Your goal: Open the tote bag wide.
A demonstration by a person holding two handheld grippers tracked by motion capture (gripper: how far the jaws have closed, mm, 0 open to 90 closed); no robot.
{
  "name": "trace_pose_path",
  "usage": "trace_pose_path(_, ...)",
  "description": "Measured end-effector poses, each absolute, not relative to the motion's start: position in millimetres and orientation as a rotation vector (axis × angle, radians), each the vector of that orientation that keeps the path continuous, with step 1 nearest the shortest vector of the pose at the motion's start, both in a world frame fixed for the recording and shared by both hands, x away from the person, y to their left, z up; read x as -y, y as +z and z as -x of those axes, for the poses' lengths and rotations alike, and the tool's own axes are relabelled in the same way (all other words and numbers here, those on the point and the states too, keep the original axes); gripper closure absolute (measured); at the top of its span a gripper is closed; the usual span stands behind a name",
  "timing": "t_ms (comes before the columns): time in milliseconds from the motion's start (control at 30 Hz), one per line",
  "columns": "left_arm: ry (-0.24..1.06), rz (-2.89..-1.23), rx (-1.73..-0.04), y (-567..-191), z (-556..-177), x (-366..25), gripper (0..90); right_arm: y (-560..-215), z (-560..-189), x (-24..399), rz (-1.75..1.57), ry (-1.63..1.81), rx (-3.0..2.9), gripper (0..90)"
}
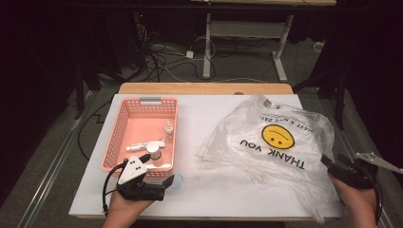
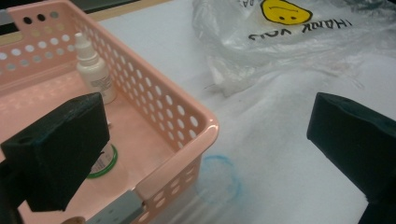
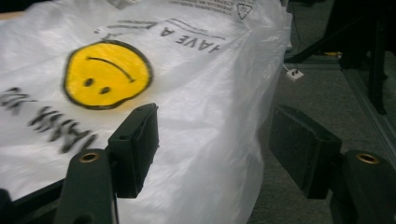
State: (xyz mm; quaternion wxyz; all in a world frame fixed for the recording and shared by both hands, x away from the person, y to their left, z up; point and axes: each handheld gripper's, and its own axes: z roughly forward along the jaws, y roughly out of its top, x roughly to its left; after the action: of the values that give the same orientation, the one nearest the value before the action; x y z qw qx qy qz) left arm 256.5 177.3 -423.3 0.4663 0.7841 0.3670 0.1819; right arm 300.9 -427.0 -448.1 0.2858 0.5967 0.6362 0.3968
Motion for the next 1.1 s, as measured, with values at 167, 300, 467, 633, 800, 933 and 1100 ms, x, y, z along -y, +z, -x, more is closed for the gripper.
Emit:
trace_pose_path(167, 0.432, -1.940, -0.863, -428, -255, -173, 0.0, -440, -256, 395, -1.482, 1.089, -1.830, 32.0)
trace_pose_path(300, 0.420, -1.917, -0.866, -426, -255, -173, 0.0, -441, -237, 377, -1.451, 1.127, -1.898, 26.9)
trace_pose_path(467, 0.415, -1.914, -0.869, -427, -257, -175, 0.0, -457, -232, 349, -1.384, 1.015, -2.075, 34.6)
trace_pose_path(633, 0.404, -1.903, -0.882, -428, -259, -178, 0.0, -474, -245, 344, -1.399, 0.838, -2.114, 80.5)
trace_pose_path(800, 0.395, -1.886, -0.903, -430, -262, -184, 0.0, -472, -252, 331, -1.374, 0.841, -2.103, 89.8)
trace_pose_path(933, 0.393, -1.873, -0.914, -429, -263, -187, 0.0, -468, -255, 317, -1.342, 0.873, -2.087, 90.0)
trace_pose_path(1100, 0.382, -1.861, -0.912, -429, -263, -189, 0.0, -467, -263, 284, -1.267, 0.900, -2.116, 89.7)
